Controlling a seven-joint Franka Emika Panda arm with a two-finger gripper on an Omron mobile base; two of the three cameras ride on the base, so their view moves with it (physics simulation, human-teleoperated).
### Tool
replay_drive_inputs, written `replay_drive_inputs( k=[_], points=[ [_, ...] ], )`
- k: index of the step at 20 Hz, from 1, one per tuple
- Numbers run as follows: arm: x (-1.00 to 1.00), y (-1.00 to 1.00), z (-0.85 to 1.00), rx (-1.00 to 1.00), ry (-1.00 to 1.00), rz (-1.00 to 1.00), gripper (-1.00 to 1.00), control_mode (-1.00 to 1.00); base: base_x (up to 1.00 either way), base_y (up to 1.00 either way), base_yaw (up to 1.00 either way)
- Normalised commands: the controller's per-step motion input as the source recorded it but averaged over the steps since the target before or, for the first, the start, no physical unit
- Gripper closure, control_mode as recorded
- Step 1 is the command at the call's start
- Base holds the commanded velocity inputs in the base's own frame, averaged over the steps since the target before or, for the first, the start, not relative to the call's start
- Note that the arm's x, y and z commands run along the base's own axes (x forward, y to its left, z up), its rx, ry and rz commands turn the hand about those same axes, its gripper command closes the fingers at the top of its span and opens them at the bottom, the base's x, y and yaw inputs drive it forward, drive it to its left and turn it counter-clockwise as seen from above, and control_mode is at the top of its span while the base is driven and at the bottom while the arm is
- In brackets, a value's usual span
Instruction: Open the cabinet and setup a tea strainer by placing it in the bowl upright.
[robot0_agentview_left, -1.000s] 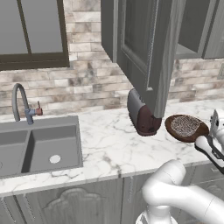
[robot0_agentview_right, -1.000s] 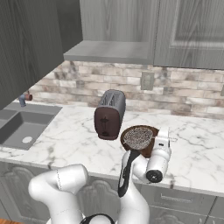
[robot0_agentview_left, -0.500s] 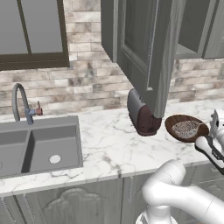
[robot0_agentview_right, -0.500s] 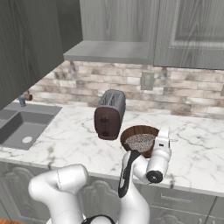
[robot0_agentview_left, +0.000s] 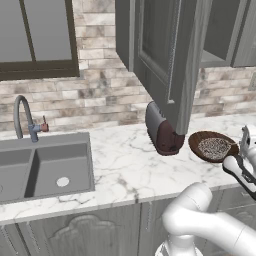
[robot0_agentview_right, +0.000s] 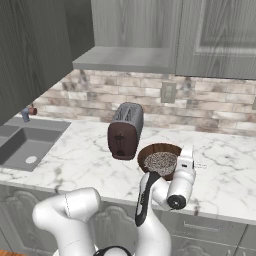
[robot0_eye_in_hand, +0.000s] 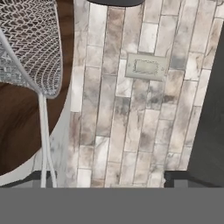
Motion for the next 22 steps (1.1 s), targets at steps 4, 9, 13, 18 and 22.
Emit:
replay_drive_inputs(
  k=[4, 9, 13, 18, 22],
  points=[
    [0.02, -0.12, 0.04, 0.00, 0.13, 0.00, -1.00, -1.00, 0.00, 0.00, 0.00],
    [0.00, -0.05, 0.22, -0.02, 0.39, 0.00, -1.00, -1.00, 0.00, 0.00, 0.00],
    [-0.03, 0.00, 0.34, -0.09, 0.47, 0.00, -1.00, -1.00, 0.00, 0.00, 0.00],
    [-0.04, 0.01, 0.15, -0.07, 0.45, 0.00, -1.00, -1.00, 0.00, 0.00, 0.00],
    [-0.06, 0.00, -0.18, 0.00, 0.32, 0.00, -1.00, -1.00, 0.00, 0.00, 0.00]
  ],
)
